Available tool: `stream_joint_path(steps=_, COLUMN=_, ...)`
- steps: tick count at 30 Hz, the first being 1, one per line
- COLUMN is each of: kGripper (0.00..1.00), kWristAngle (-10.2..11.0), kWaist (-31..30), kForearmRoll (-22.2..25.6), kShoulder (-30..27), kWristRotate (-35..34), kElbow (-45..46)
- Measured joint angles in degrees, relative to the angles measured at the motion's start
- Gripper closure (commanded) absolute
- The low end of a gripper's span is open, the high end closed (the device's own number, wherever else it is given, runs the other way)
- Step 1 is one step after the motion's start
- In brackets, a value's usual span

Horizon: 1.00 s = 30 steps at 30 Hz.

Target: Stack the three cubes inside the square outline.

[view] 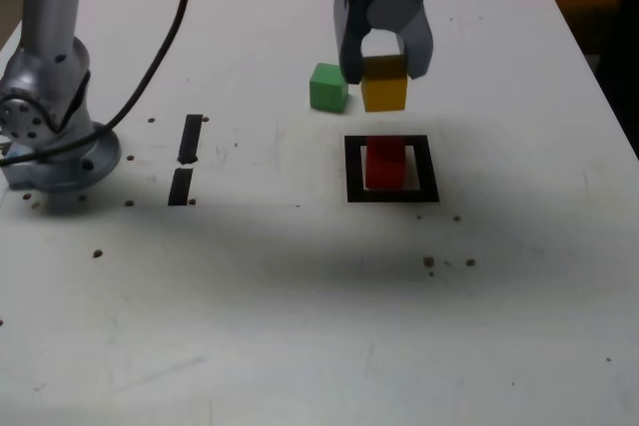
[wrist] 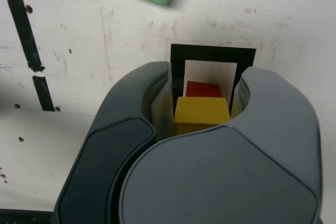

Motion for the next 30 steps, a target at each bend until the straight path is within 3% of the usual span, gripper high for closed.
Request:
stream_joint_path(steps=13, kGripper=0.83, kWristAngle=0.18, kWaist=-1.09, kForearmRoll=-7.16, kShoulder=1.44, kWristRotate=-1.32, kElbow=5.7)
stream_joint_path(steps=30, kGripper=0.83, kWristAngle=-0.51, kWaist=-1.85, kForearmRoll=-7.07, kShoulder=1.43, kWristRotate=-1.32, kElbow=6.32)
